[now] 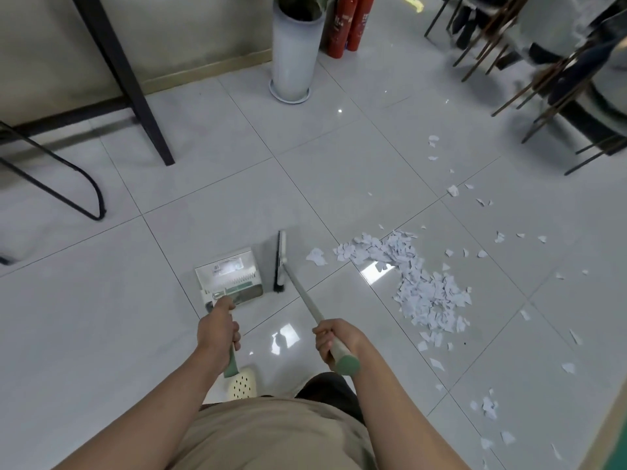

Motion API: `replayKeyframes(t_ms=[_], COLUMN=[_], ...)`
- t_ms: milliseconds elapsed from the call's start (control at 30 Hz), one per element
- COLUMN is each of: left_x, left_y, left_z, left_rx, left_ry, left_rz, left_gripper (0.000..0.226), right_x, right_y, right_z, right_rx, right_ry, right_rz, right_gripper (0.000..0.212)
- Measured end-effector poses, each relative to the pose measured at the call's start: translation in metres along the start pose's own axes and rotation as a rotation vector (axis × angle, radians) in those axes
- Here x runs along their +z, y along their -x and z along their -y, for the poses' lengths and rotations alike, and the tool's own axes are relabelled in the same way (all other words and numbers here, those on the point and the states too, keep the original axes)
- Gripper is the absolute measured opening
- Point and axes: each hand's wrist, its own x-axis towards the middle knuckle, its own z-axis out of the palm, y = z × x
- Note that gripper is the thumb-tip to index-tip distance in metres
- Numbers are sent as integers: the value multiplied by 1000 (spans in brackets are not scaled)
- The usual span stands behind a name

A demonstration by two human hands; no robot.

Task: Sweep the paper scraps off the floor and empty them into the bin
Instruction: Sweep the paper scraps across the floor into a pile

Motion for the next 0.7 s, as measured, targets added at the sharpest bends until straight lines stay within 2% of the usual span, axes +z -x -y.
replayKeyframes(t_ms=[233,400,567,700], left_x=[41,104,199,271], left_y=[-9,2,12,21], left_z=[-14,-33,-48,-46], left_rx=[6,47,95,113], left_ry=[-88,-221,-371,-610], left_rz=[-14,28,232,422], left_gripper=[10,7,14,23], right_x=[-55,-113,-181,-223], right_y=[-14,11,57,86], right_z=[69,124,156,151], right_rx=[-103,-222,-382,-442], right_ry=[-57,-248,-672,-920], right_rz=[-160,-234,-176,-135], right_gripper=[23,16,20,24])
